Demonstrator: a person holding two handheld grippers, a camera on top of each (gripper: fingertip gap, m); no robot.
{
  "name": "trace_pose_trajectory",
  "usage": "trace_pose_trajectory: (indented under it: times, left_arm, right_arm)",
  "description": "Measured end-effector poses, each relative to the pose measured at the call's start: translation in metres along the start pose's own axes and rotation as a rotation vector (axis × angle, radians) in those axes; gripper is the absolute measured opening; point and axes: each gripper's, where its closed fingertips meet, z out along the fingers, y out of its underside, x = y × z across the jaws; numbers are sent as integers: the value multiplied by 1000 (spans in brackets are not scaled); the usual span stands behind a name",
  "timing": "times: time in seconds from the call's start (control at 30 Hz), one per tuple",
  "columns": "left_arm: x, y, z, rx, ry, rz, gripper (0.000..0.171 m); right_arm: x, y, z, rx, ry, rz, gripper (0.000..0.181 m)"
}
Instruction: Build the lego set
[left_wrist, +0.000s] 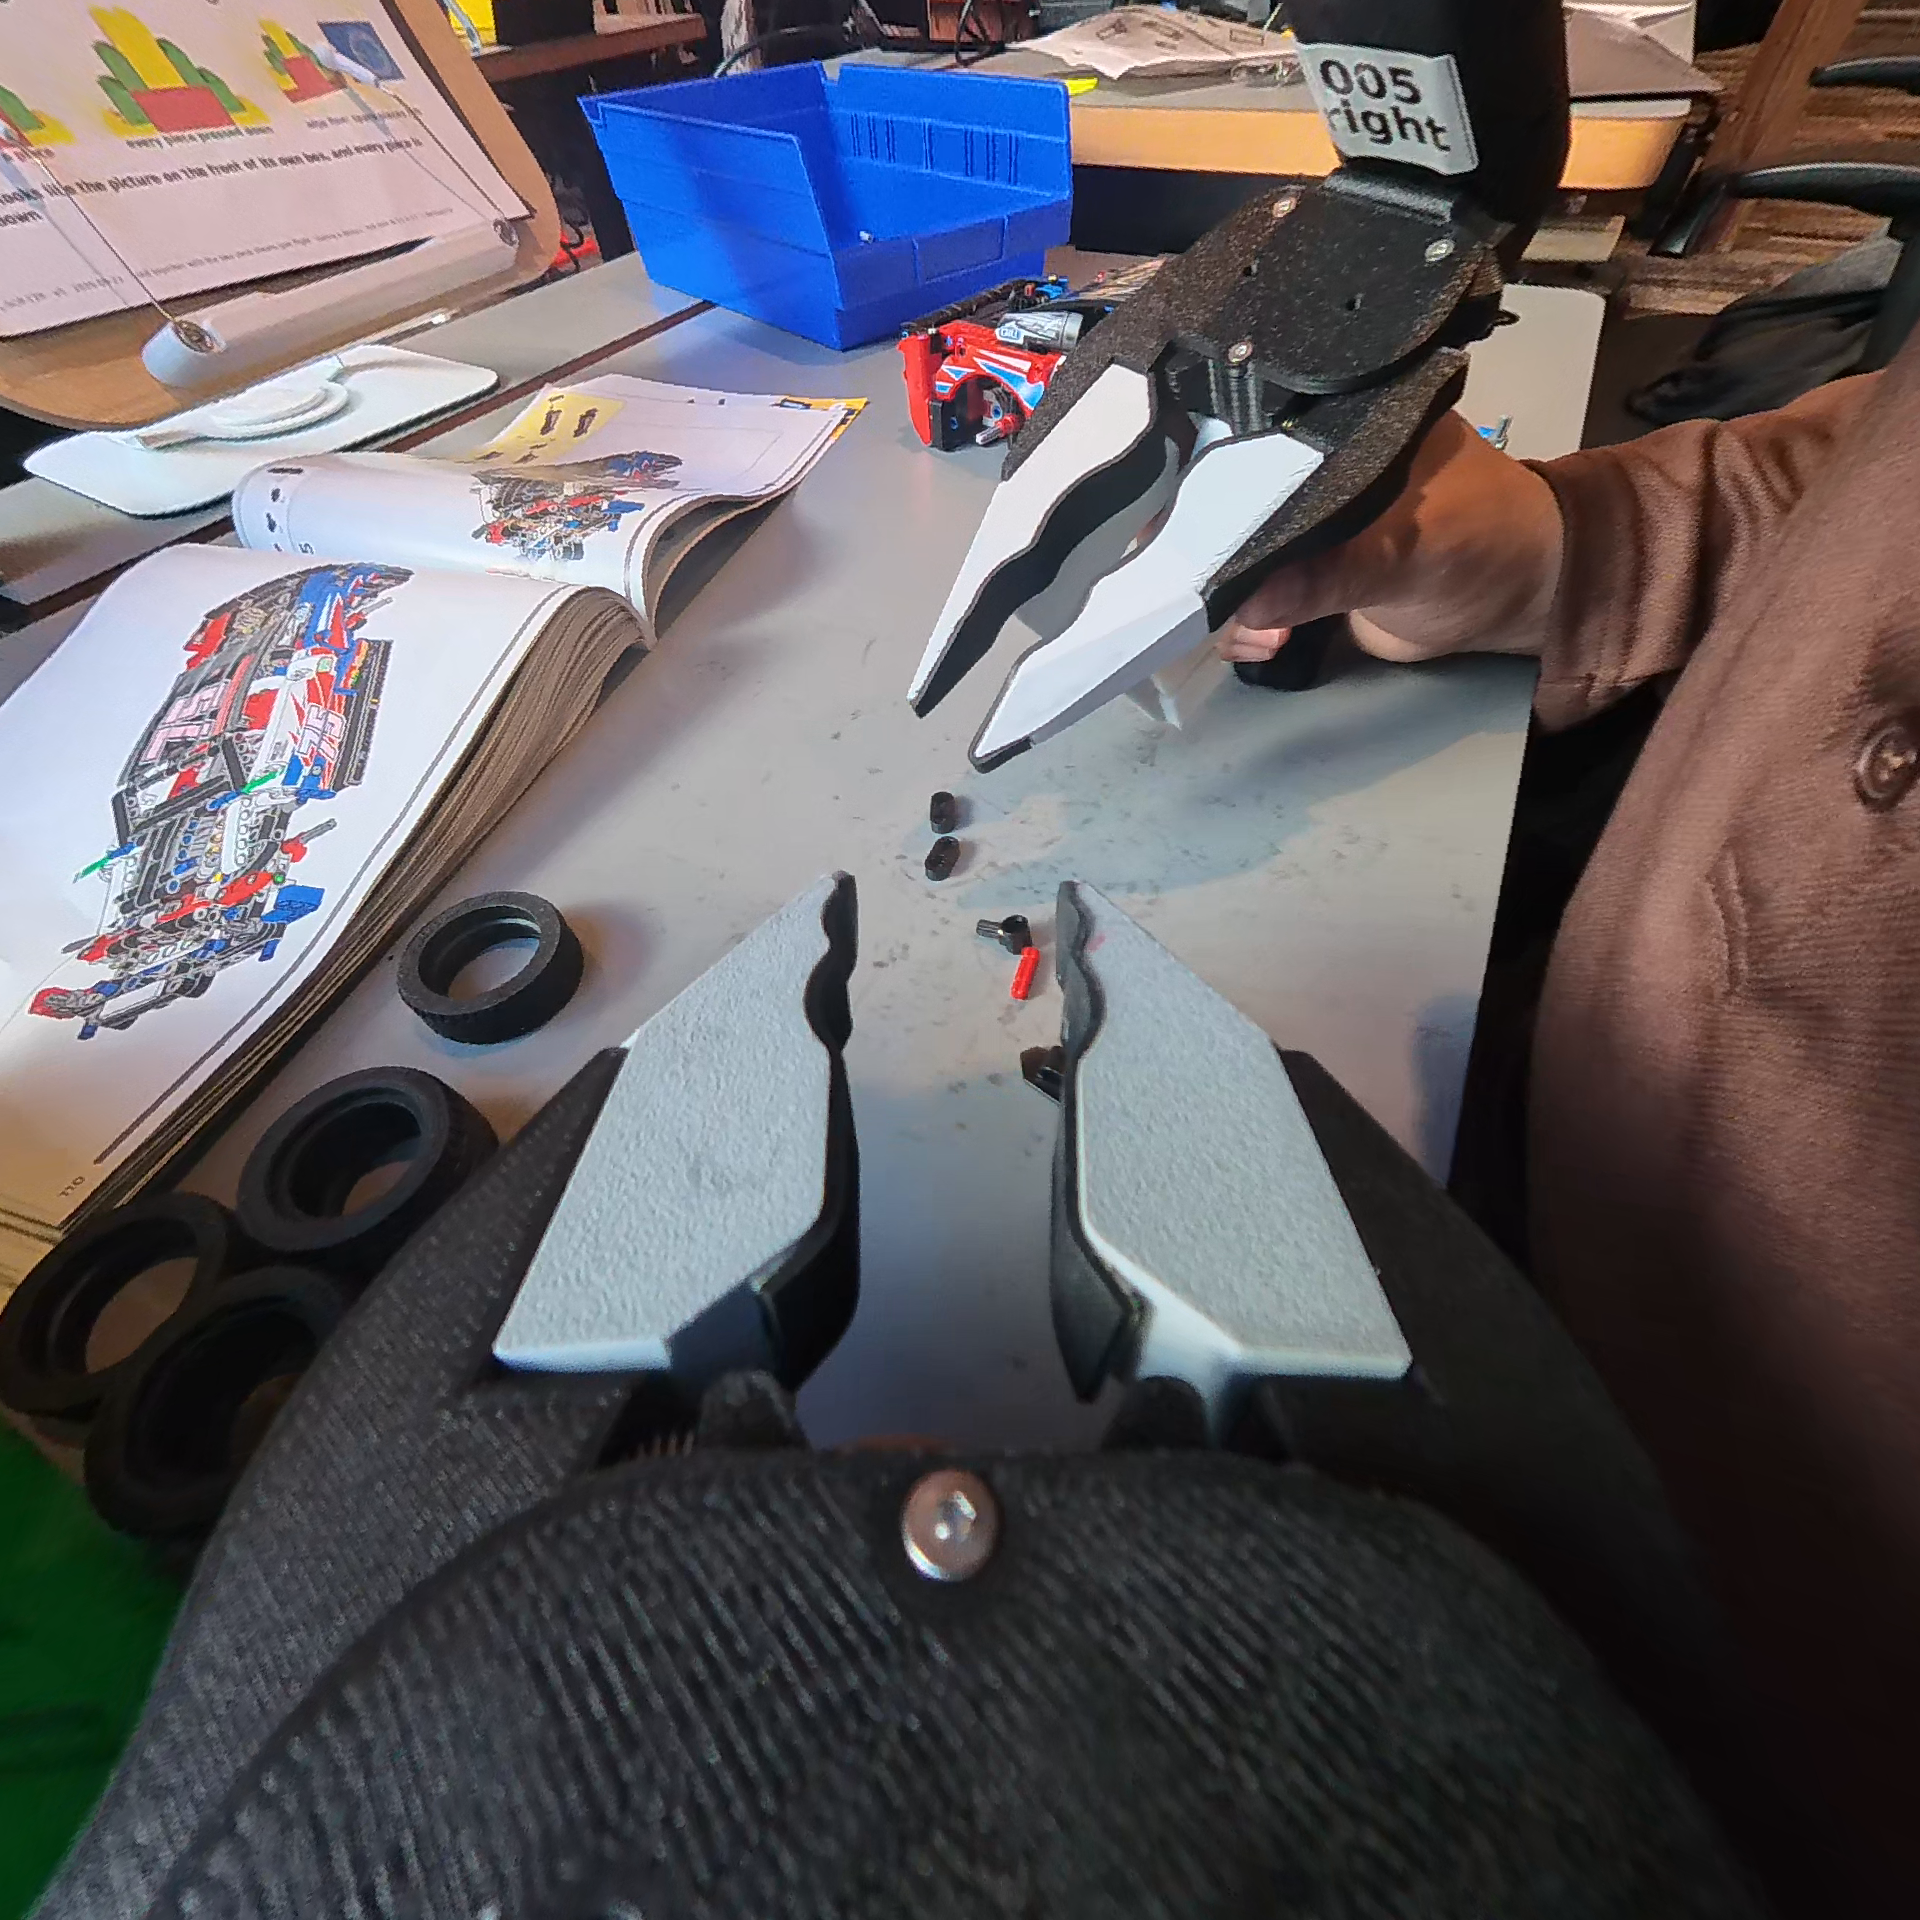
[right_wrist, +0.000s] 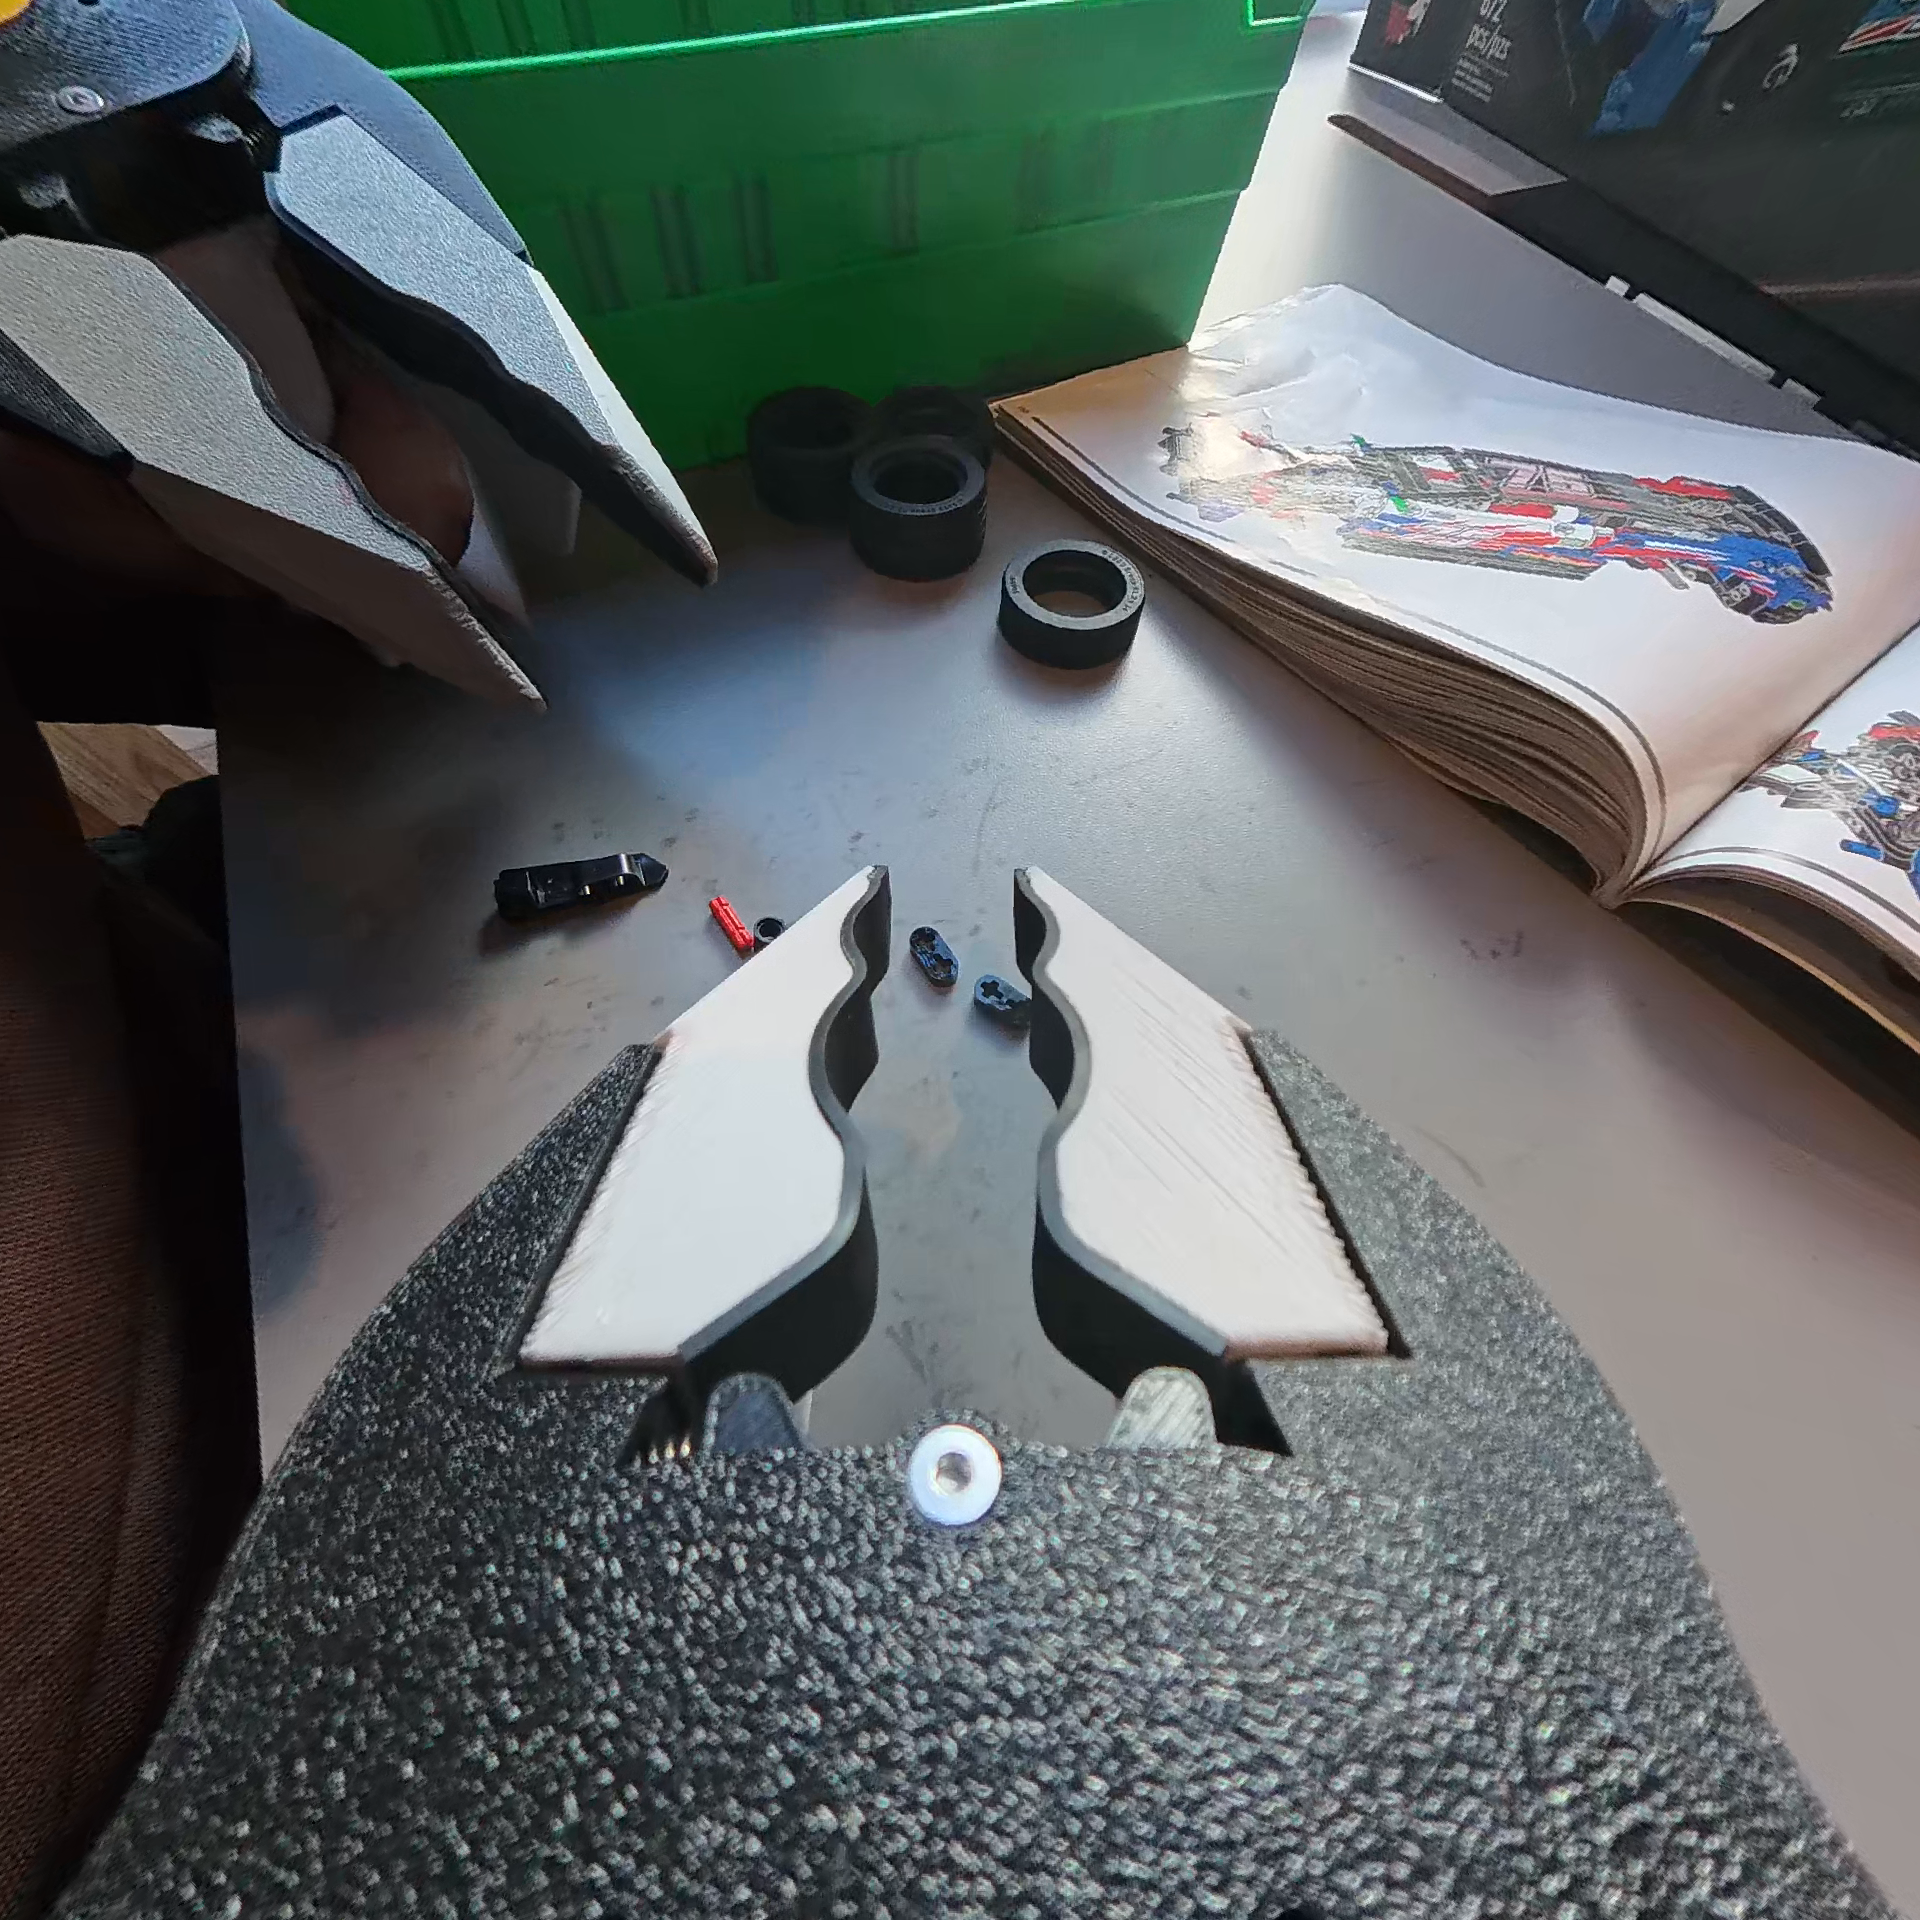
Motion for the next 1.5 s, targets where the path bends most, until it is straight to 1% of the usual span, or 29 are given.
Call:
trace_pose_trajectory:
  times: [0.57, 1.17, 1.3, 1.43, 1.47, 1.5]
  left_arm:
    - [-1, 1, 0, 0, -3, 0, 35]
    - [-2, 0, 0, 7, 0, -15, 32]
    - [-5, 1, 3, -6, -20, -7, 32]
    - [-8, 2, 6, -24, -64, 25, 32]
    - [-11, 1, 7, -20, -101, 22, 28]
    - [-17, -3, 7, -3, -158, -5, 19]
  right_arm:
    - [-1, 1, 1, -9, 1, -9, 23]
    - [0, 2, 2, -16, -7, 10, 21]
    - [1, 3, 3, -29, 10, -6, 21]
    - [1, -2, -2, 12, 56, -48, 19]
    - [1, -4, -5, 31, 77, -58, 18]
    - [2, -7, -8, 54, 101, -66, 15]
